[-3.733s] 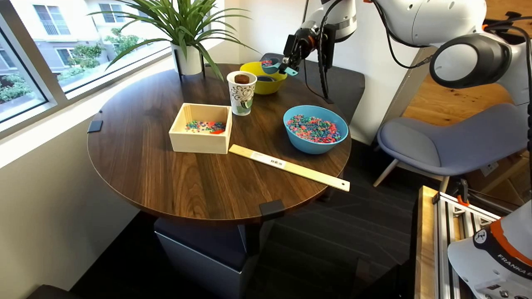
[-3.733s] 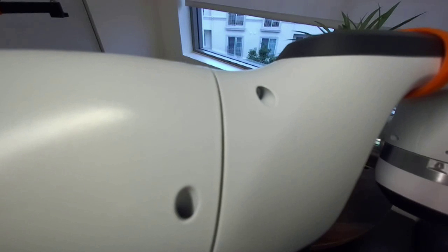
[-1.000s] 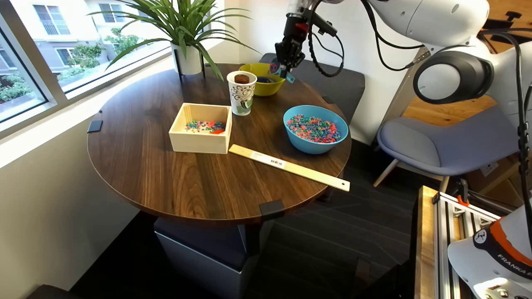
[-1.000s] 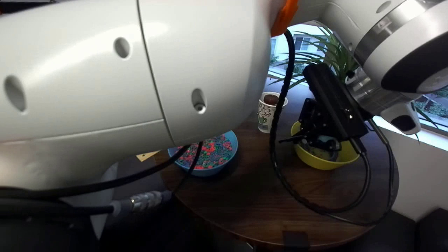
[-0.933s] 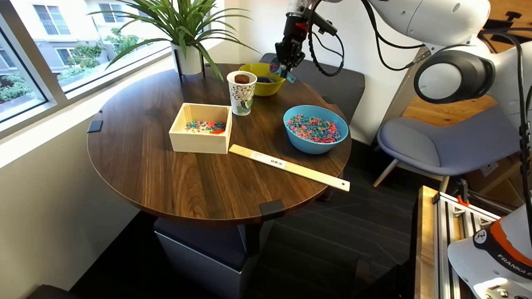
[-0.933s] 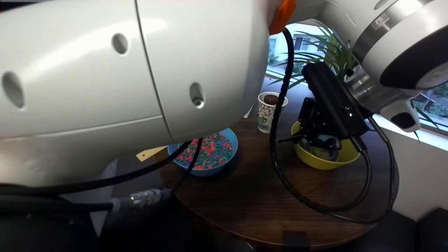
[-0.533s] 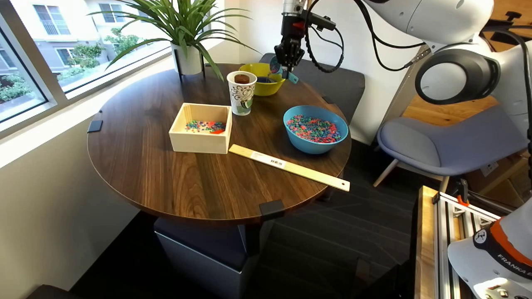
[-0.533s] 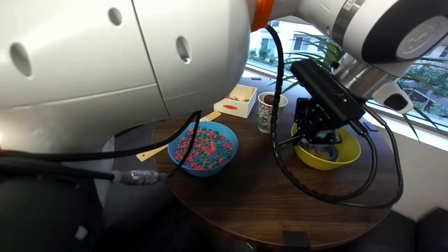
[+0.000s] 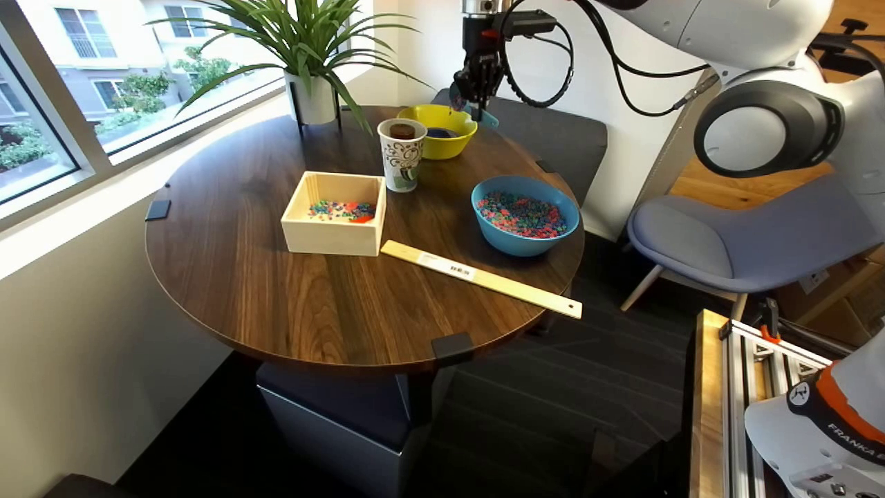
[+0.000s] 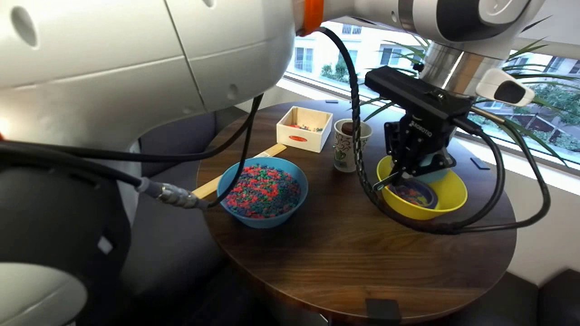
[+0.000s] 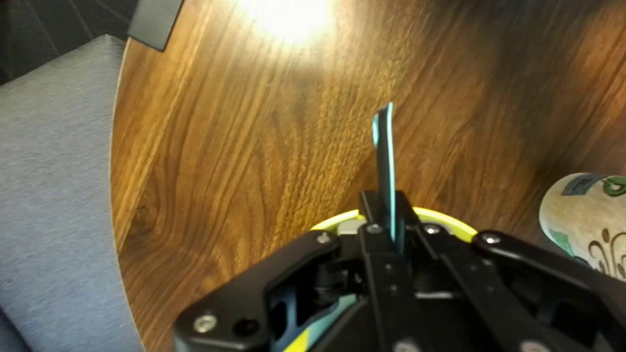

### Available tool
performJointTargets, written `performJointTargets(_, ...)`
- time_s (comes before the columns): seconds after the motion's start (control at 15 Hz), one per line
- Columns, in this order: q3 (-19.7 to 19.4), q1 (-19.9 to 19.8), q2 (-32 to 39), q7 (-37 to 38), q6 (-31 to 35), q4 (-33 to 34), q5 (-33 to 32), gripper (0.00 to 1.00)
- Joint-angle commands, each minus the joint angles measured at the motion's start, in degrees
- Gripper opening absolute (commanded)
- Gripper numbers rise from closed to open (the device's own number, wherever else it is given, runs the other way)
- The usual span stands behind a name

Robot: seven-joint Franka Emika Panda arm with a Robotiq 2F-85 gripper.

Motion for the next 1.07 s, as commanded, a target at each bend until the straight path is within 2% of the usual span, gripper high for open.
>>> performJointTargets(0.0, -2.6, 2.1, -0.4, -2.2, 3.0, -0.1, -5.1, 0.02)
performJointTargets(0.47, -4.7, 3.9, -0.9, -4.4, 9.0, -0.4, -10.2, 0.02)
performJointTargets(1.0, -6.8, 8.6, -3.5, -4.8, 7.4, -1.1, -15.1, 0.02)
